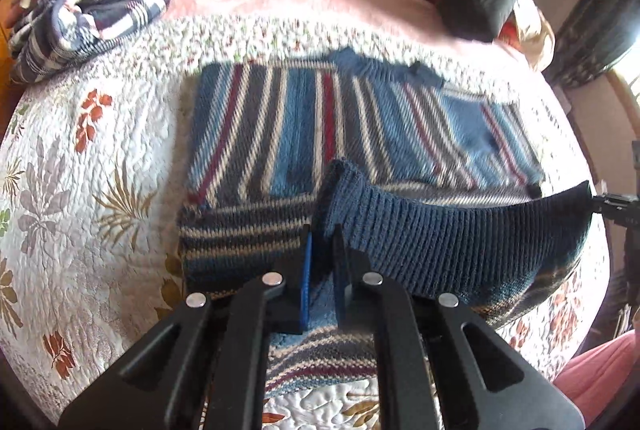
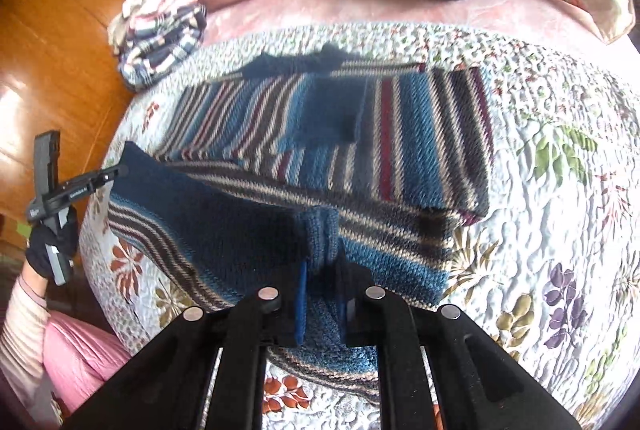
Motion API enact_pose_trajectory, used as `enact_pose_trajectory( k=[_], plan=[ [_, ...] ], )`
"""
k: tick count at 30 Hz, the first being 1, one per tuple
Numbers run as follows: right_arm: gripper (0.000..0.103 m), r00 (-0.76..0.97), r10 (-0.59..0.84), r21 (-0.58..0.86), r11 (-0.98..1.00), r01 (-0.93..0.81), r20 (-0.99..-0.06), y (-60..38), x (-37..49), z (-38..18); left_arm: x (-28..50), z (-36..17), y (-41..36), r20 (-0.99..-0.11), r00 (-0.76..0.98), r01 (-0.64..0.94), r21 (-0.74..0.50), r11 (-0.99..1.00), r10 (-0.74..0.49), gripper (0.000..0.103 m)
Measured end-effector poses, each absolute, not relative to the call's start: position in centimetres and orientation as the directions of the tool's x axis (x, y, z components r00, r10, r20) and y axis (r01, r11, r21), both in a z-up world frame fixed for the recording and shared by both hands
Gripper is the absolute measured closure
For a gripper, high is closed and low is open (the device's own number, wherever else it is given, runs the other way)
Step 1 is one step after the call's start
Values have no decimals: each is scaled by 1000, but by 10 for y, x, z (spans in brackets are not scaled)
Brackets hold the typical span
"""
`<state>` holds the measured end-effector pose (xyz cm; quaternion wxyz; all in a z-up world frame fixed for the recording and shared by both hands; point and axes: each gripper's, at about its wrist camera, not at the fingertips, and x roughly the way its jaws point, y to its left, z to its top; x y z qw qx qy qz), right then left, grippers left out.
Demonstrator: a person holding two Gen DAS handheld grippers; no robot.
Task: Fold small clothes
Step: 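Lay the hem over the body toward the collar with both grippers, then open both grippers and release the folded hem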
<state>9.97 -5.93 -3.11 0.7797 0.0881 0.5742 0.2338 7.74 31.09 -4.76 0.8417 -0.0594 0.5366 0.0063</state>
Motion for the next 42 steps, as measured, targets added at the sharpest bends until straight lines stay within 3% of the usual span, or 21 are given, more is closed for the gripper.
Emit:
enact_pose_trajectory(
  k=[7, 22, 31, 42],
  plan=[
    [92, 319, 482, 431, 875, -220, -816, -77, 121, -7, 95, -24, 317, -846, 532, -148, -130, 980, -32, 96],
    [92, 408, 413, 384, 910, -156, -814, -65, 243, 6, 194, -4, 319, -751, 654, -193, -46, 980, 93, 96],
    [92, 369, 330, 308, 944, -119, -869, -46, 300, -35, 247, -50, 316, -757, 624, -213, 74, 974, 194, 96],
    [92, 305, 289, 277, 957, -84, -907, -39, 331, -94, 273, -113, 326, -815, 528, -229, 133, 964, 238, 96]
  ],
)
